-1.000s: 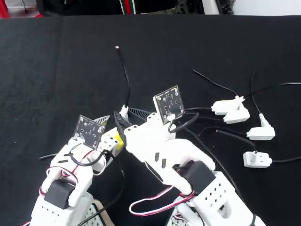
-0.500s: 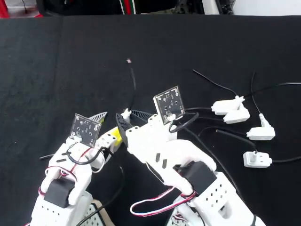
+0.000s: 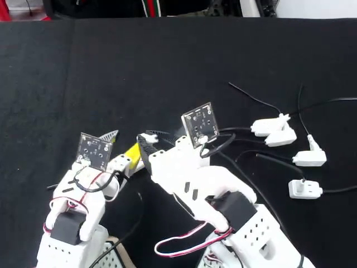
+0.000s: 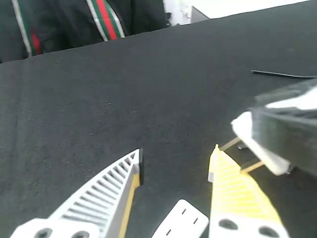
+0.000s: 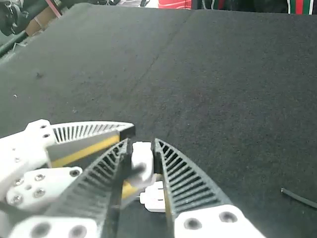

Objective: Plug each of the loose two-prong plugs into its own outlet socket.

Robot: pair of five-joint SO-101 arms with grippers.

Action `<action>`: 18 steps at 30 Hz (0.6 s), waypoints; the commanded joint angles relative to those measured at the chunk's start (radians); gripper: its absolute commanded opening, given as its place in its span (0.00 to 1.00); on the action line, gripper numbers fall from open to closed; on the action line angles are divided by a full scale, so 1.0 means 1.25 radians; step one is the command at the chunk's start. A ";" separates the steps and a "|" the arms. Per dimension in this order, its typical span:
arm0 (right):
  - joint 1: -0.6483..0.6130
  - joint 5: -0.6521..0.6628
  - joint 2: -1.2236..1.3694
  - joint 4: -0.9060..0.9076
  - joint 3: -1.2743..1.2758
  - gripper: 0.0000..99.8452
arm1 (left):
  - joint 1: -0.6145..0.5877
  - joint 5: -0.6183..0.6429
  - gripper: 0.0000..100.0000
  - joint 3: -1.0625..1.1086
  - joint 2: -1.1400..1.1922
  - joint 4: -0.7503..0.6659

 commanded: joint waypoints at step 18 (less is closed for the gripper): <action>0.028 0.037 0.353 0.004 -0.152 0.03 | -0.195 -0.396 0.22 -0.100 -0.004 0.408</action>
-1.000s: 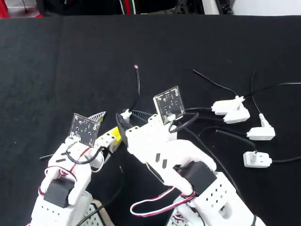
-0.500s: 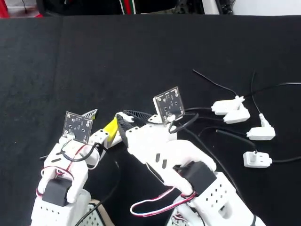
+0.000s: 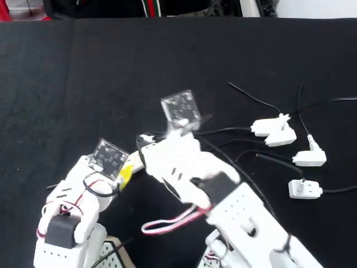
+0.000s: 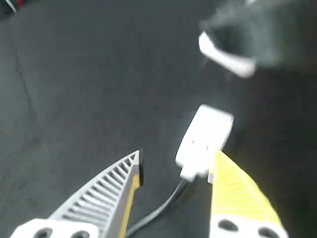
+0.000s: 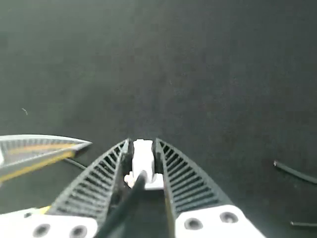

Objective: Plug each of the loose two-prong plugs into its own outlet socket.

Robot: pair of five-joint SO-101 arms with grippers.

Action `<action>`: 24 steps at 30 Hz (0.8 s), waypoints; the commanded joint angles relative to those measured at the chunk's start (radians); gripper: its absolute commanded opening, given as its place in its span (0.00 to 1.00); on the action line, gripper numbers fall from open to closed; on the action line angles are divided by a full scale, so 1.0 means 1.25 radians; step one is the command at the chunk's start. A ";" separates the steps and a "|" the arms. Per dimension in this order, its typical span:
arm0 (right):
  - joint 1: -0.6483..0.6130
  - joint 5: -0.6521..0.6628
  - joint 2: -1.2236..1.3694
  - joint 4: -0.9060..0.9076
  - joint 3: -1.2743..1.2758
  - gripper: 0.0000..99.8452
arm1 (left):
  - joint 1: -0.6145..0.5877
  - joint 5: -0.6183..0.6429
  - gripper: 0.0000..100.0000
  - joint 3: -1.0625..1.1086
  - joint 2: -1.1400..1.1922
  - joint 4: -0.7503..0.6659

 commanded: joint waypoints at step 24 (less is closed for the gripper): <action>-0.026 0.037 0.319 -0.236 0.035 0.03 | -0.593 -0.004 0.22 0.128 -0.004 -0.006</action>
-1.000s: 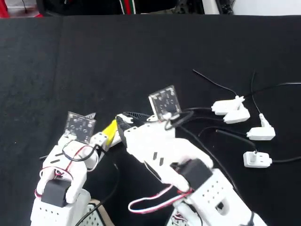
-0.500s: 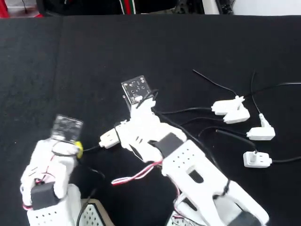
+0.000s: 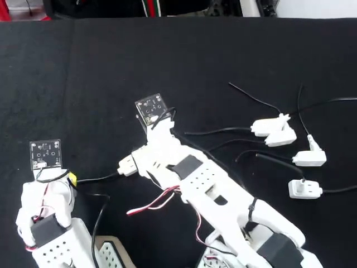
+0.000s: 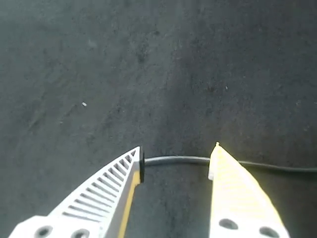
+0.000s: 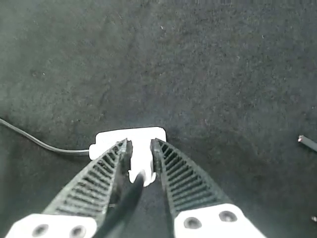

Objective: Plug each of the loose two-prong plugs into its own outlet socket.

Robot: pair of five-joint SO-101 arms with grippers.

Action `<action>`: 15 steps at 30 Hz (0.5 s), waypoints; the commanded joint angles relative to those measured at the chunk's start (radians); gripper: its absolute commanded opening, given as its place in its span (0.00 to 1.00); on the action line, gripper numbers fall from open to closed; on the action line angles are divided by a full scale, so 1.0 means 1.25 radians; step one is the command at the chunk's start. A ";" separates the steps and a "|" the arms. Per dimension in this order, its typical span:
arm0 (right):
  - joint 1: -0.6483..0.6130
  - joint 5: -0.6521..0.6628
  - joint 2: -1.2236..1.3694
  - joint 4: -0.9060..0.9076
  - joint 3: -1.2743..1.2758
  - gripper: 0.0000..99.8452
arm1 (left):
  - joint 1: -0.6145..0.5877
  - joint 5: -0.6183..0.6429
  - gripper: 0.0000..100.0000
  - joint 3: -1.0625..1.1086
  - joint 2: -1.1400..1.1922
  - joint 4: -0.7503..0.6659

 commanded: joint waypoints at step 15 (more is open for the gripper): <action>-0.007 0.022 -0.002 -0.064 0.019 0.03 | -0.007 0.000 0.22 0.042 -0.002 -0.021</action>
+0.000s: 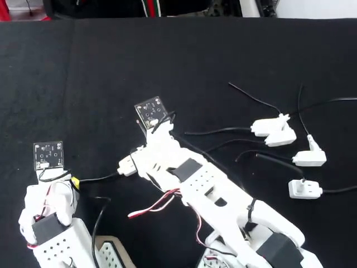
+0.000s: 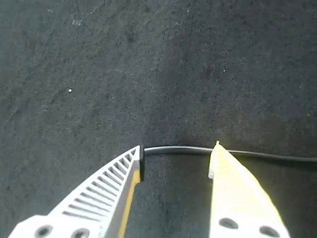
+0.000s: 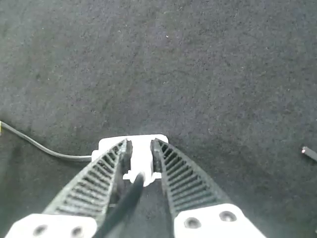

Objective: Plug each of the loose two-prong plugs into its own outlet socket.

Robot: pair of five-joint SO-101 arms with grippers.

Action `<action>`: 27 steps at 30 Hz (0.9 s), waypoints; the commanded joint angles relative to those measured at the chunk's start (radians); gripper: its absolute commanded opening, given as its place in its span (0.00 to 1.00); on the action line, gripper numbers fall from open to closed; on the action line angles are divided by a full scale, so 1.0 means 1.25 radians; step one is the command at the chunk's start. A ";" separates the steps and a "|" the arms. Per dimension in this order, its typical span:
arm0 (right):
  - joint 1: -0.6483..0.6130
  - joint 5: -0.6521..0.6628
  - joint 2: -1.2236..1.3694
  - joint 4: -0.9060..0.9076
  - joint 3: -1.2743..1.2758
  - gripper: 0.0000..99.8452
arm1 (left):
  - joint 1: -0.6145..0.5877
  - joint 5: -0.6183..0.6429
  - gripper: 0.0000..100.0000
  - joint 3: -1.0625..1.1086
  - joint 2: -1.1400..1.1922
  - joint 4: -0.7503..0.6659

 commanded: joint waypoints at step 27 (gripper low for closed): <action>0.023 0.012 0.125 -0.010 -0.067 0.03 | -0.007 0.000 0.22 -0.004 -0.002 -0.014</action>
